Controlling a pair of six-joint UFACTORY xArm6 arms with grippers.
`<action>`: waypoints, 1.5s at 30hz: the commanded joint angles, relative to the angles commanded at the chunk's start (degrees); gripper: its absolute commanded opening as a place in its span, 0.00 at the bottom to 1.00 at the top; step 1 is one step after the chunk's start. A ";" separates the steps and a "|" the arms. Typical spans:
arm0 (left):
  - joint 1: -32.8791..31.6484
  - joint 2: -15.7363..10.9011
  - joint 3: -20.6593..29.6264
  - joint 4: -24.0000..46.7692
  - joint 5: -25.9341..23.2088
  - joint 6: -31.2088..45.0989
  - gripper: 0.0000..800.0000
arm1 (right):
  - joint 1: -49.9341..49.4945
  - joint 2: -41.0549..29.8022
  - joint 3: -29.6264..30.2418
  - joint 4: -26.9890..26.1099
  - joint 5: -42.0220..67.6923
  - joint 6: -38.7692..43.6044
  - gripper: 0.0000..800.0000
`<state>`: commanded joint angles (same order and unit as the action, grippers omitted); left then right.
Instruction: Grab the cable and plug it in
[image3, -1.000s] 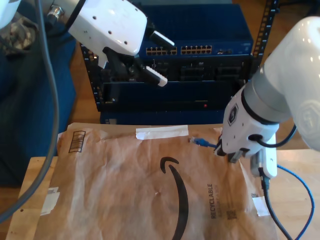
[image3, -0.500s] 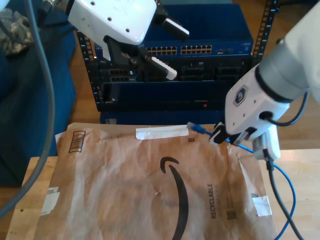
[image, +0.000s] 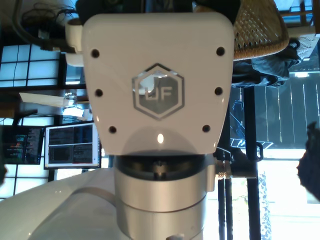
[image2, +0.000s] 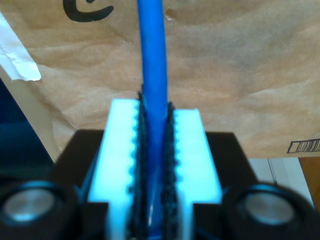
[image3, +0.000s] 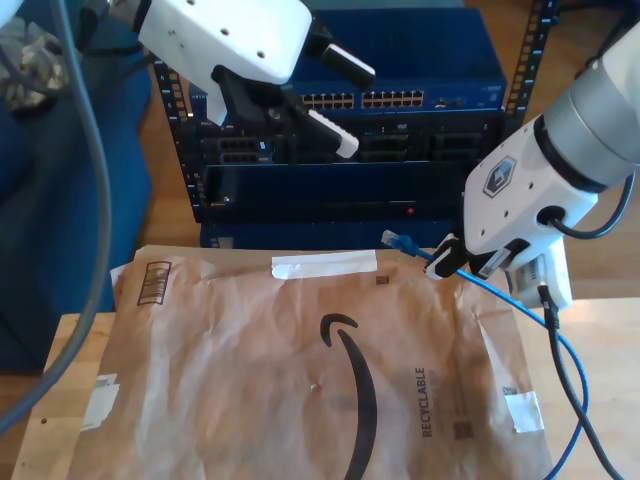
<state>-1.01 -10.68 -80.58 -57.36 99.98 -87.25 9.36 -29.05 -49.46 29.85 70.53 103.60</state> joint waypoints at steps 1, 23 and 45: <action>0.00 0.00 0.00 0.00 -0.09 0.00 1.00 | 0.09 0.00 0.00 0.00 0.00 0.00 0.01; -0.09 0.09 0.53 0.18 -0.09 0.09 1.00 | 0.26 1.58 -8.62 3.69 2.64 0.18 0.01; 0.00 0.18 0.97 0.35 -0.26 1.76 1.00 | 0.09 5.19 -18.02 8.62 7.56 0.53 0.01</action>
<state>-1.01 -10.51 -79.62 -57.01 99.71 -85.49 9.45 -23.87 -67.48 38.46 78.09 104.13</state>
